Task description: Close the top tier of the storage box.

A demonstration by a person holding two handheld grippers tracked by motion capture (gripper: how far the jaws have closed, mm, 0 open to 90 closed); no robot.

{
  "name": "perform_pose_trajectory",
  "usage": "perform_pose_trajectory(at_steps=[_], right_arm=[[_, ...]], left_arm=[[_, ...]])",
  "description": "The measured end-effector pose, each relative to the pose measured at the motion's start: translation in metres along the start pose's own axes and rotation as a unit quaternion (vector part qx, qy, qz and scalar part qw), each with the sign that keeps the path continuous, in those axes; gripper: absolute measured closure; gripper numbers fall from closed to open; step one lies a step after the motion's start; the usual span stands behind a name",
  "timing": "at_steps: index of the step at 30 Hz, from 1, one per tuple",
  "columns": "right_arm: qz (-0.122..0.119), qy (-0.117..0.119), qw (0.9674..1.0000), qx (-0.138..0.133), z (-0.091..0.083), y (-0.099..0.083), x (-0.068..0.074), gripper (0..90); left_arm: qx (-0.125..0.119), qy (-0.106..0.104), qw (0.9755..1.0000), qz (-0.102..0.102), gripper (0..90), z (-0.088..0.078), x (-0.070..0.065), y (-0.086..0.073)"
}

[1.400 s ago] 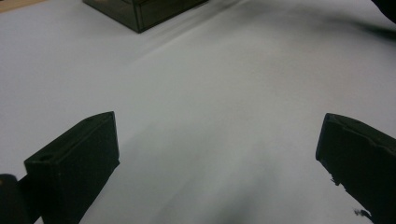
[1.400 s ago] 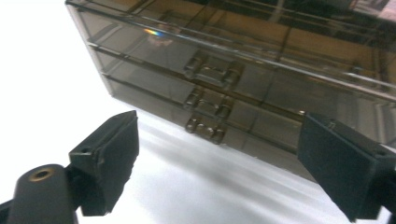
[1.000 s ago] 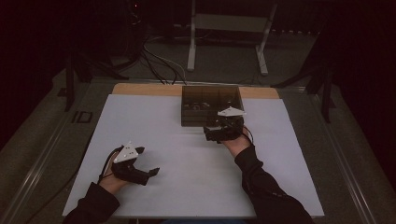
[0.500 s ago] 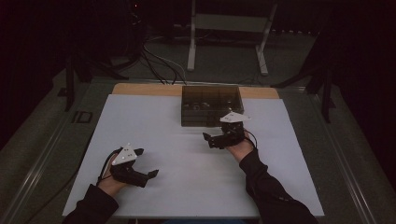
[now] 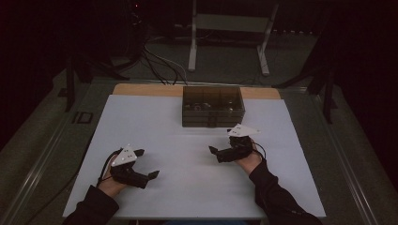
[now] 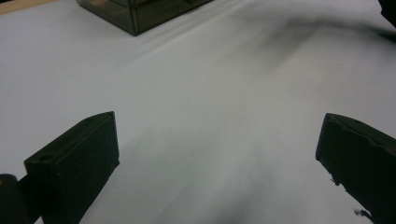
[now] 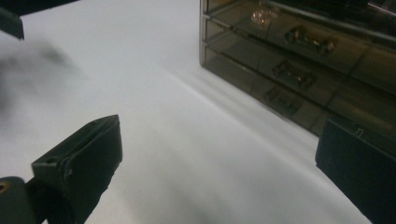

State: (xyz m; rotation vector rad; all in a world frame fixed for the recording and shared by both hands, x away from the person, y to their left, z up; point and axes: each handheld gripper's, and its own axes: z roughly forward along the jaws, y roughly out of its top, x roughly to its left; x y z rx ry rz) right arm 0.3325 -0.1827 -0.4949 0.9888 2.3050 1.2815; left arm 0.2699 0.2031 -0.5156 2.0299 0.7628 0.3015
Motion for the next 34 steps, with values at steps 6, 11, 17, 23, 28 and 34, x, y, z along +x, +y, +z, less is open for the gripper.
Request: perform_pose_trajectory(at_steps=[6,11,17,23,28,34], right_arm=[[0.003,0.007,1.0000,0.003,-0.013,-0.014,-0.003,0.8],[0.010,0.002,0.9999,0.012,-0.024,-0.028,-0.007,0.8],[0.018,-0.003,0.9998,0.012,-0.041,-0.044,-0.011,0.8],[0.023,-0.016,0.9994,0.020,-0.058,-0.059,-0.014,0.8],[0.028,-0.026,0.9988,0.032,-0.069,-0.070,-0.018,0.8],[0.035,-0.042,0.9976,0.042,-0.079,-0.083,-0.023,0.8]], left_arm=[[0.000,-0.003,1.0000,0.002,1.0,0.000,-0.001,-0.001],[0.003,-0.005,1.0000,0.006,1.0,0.000,-0.001,-0.001],[0.001,-0.008,1.0000,0.005,1.0,-0.001,-0.001,-0.002],[-0.001,-0.009,0.9999,0.005,1.0,-0.001,-0.001,-0.002],[0.002,-0.009,0.9999,0.006,1.0,0.000,-0.001,-0.002],[0.002,-0.009,0.9999,0.008,1.0,0.000,-0.002,-0.001]])
